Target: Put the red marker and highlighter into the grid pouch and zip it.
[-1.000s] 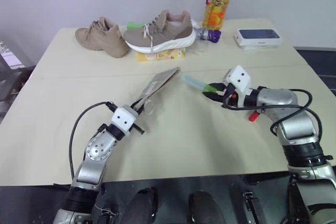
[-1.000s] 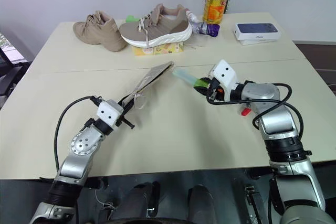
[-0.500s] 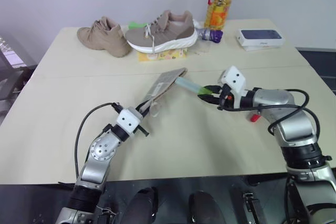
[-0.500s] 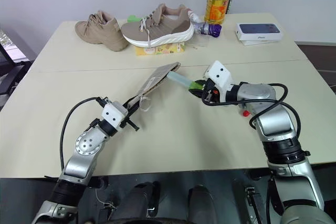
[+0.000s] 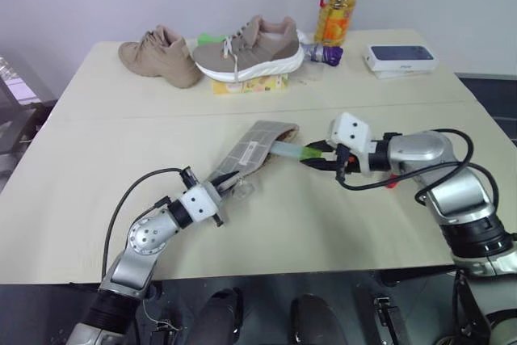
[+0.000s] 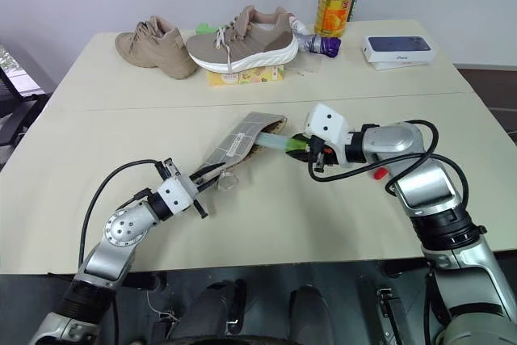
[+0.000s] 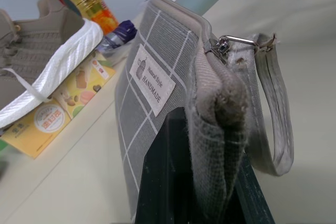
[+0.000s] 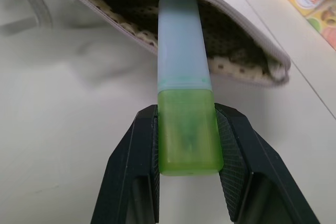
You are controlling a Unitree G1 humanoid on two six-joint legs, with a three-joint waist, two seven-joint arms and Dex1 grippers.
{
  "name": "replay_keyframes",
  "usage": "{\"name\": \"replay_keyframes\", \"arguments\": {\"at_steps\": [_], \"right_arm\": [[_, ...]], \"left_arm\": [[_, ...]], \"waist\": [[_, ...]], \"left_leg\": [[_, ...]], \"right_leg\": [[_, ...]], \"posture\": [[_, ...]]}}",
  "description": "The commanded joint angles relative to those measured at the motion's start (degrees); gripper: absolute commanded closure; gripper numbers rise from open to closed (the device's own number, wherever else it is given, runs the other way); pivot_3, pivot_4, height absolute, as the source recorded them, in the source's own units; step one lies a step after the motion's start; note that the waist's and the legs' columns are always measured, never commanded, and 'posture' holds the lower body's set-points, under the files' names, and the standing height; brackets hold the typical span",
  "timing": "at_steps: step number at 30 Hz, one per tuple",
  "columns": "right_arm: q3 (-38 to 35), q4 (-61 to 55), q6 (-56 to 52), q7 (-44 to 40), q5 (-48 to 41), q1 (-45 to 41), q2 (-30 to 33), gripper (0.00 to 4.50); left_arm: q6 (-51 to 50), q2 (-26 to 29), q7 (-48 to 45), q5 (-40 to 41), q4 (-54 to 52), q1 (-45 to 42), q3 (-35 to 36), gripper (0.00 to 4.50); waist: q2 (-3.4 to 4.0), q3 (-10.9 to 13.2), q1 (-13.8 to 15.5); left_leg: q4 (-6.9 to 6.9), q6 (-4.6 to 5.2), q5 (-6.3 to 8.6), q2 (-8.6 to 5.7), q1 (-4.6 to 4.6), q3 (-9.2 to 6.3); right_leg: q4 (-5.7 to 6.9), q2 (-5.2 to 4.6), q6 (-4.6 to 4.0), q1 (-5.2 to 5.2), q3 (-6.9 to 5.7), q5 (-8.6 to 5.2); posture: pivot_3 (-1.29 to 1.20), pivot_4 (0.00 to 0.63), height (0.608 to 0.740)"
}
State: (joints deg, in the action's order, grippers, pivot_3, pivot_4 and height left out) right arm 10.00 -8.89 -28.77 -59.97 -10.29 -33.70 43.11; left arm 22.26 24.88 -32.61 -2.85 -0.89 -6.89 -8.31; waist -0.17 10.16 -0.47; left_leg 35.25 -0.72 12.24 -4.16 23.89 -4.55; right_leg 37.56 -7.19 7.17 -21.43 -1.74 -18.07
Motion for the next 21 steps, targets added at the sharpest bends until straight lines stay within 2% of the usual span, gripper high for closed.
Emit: {"name": "replay_keyframes", "arguments": {"at_steps": [1, 4, 9, 14, 21], "right_arm": [[1.0, -3.6, 2.0, -2.0, 0.6, -1.4, 1.5, 3.59], [2.4, -4.6, 2.8, -3.2, 1.4, -1.1, 2.2, 3.59], [6.6, -6.3, 5.7, -7.6, 2.5, -2.2, 2.2, 3.59], [7.3, -5.5, 5.8, -9.2, 2.5, -3.3, 1.7, 3.59], [3.7, -6.2, 3.3, -8.9, 0.6, -2.5, 2.9, 0.15]], "left_arm": [[2.1, 0.5, -2.0, 2.0, -1.1, -0.7, -0.5, 4.5], [2.4, 0.7, -3.8, 3.0, -1.2, -1.2, -0.8, 4.5], [3.3, 4.0, -12.2, 5.7, -3.9, -1.2, -4.4, 4.5], [4.0, 5.4, -14.6, 6.7, -3.6, -1.1, -4.3, 4.5], [3.8, 4.9, -12.8, 6.0, -3.0, -1.1, -3.1, 4.5]], "waist": [[0.0, 0.0, 0.0], [0.0, 0.0, 0.0], [0.0, 0.0, -0.1], [0.0, 0.0, -0.1], [0.0, 0.0, 0.0]], "left_leg": [[0.0, 0.0, 0.0, 0.0, 0.01, 0.0], [0.0, 0.0, 0.0, 0.0, 0.01, -0.01], [0.0, 0.0, 0.0, 0.0, 0.02, -0.01], [0.0, 0.0, 0.0, 0.0, 0.01, -0.03], [0.0, 0.0, 0.0, 0.0, 0.02, -0.04]], "right_leg": [[0.0, 0.0, 0.0, 0.0, 0.0, 0.0], [-0.01, 0.0, 0.0, -0.01, -0.01, 0.0], [-0.01, 0.0, 0.0, -0.01, -0.02, 0.0], [-0.02, 0.0, 0.0, 0.0, -0.01, 0.0], [-0.03, 0.0, 0.0, 0.01, -0.02, 0.0]], "posture": [[0.0, 0.15, 0.739], [0.0, 0.15, 0.739], [0.0, 0.15, 0.739], [0.0, 0.15, 0.739], [0.0, 0.15, 0.739]]}}
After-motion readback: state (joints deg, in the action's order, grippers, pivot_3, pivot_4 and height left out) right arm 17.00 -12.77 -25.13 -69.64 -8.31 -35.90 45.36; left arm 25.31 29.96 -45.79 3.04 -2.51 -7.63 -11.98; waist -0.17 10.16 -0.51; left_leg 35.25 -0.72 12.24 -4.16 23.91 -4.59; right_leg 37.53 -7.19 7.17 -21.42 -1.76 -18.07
